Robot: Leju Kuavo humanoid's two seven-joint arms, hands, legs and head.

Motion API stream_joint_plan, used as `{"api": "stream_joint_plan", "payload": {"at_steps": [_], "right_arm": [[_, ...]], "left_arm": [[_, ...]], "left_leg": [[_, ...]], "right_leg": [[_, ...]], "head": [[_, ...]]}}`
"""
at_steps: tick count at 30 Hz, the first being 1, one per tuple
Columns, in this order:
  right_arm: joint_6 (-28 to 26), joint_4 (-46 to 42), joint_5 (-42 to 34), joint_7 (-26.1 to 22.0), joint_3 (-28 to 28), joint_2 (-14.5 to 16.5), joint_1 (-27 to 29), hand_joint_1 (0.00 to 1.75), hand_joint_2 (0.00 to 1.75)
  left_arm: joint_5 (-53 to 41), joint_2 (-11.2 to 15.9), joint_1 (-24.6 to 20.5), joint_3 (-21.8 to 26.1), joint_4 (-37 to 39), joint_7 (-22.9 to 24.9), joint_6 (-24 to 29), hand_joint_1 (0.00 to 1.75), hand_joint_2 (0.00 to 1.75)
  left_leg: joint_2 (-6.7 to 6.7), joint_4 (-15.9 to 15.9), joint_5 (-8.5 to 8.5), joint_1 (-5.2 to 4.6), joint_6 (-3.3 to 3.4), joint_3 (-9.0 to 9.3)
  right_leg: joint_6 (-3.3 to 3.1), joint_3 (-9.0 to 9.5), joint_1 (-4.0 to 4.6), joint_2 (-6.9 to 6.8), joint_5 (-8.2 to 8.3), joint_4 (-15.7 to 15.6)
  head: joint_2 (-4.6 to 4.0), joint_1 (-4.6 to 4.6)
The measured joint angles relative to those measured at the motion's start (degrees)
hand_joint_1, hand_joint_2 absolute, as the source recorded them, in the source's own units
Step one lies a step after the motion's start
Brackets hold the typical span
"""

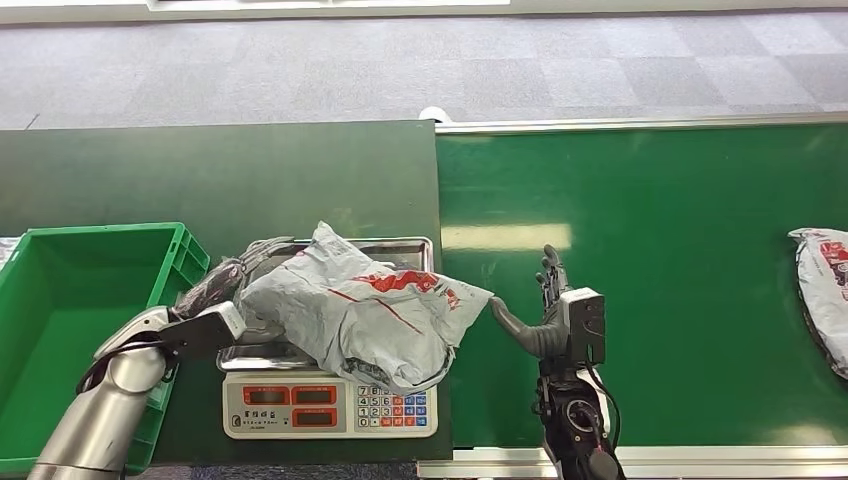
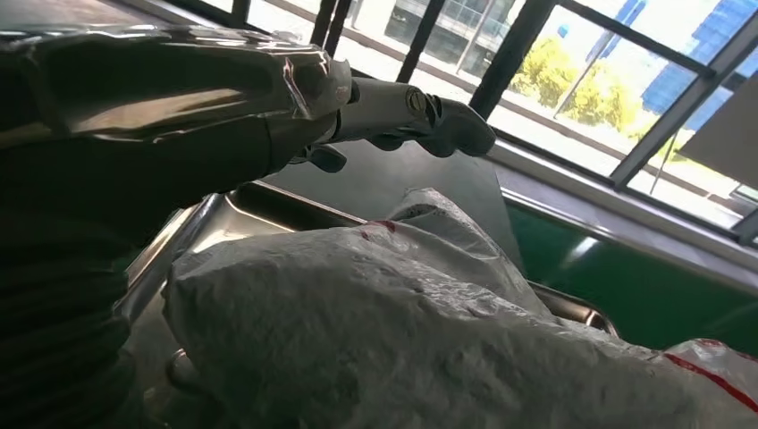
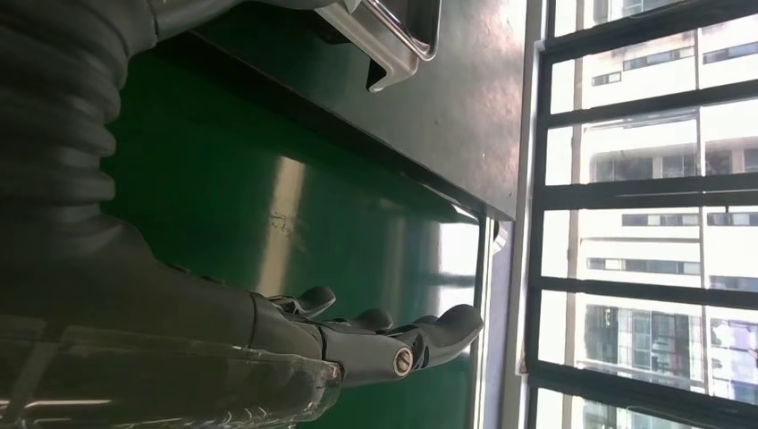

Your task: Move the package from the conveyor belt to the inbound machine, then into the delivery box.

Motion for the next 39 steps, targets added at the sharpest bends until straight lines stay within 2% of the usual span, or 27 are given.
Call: {"api": "stream_joint_plan", "payload": {"at_steps": [6,13,18,25,31,39], "right_arm": [[-0.13,0.0,0.75,0.44,-0.19,-0.02,0.02,0.0,1.75],[-0.33,-0.04,0.97,0.46,-0.67,-0.05,1.3,0.0,1.75],[-0.34,-0.42,1.25,0.45,-0.86,-0.04,2.2,0.0,1.75],[-0.33,-0.43,1.69,0.29,-1.22,-0.02,2.4,0.0,1.75],[-0.33,0.1,2.02,-0.27,-2.34,0.06,1.55,0.0,1.75],[-0.33,0.17,2.49,-0.36,-3.65,0.14,2.36,0.0,1.75]], "left_arm": [[2.93,2.56,-6.33,-4.84,3.2,-0.06,-3.49,0.0,1.75],[8.05,3.1,-6.98,-6.49,0.64,-1.44,-1.83,0.0,1.75],[13.24,2.92,-8.73,-5.29,-2.2,-1.84,0.18,0.0,1.75],[20.77,5.35,-9.69,-0.69,-7.5,-4.66,-8.98,0.0,1.75],[16.89,5.6,-9.21,-1.93,-10.39,-7.13,-10.53,0.0,1.75],[7.57,4.32,-4.6,-8.21,-15.46,-6.31,-5.36,0.0,1.75]], "left_leg": [[0.05,0.0,-0.01,0.0,0.0,-0.01],[0.04,0.0,-0.01,0.0,0.0,-0.05],[0.04,0.0,-0.01,0.0,0.0,-0.03],[0.06,0.0,-0.01,0.0,0.0,-0.03],[0.06,0.0,-0.01,-0.02,0.0,-0.04],[0.05,0.0,-0.02,-0.02,0.0,-0.04]], "right_leg": [[0.0,0.0,0.0,0.06,0.0,0.01],[0.0,-0.05,0.0,0.06,0.0,0.01],[0.0,0.0,0.0,0.07,0.0,0.01],[-0.01,-0.03,0.0,0.08,0.0,0.02],[-0.01,-0.01,-0.02,0.08,0.0,0.01],[-0.01,-0.04,-0.03,0.08,0.0,0.01]], "head": [[0.0,0.0],[0.0,0.01],[0.0,0.0],[0.0,0.0],[0.0,0.01],[0.0,0.01]]}}
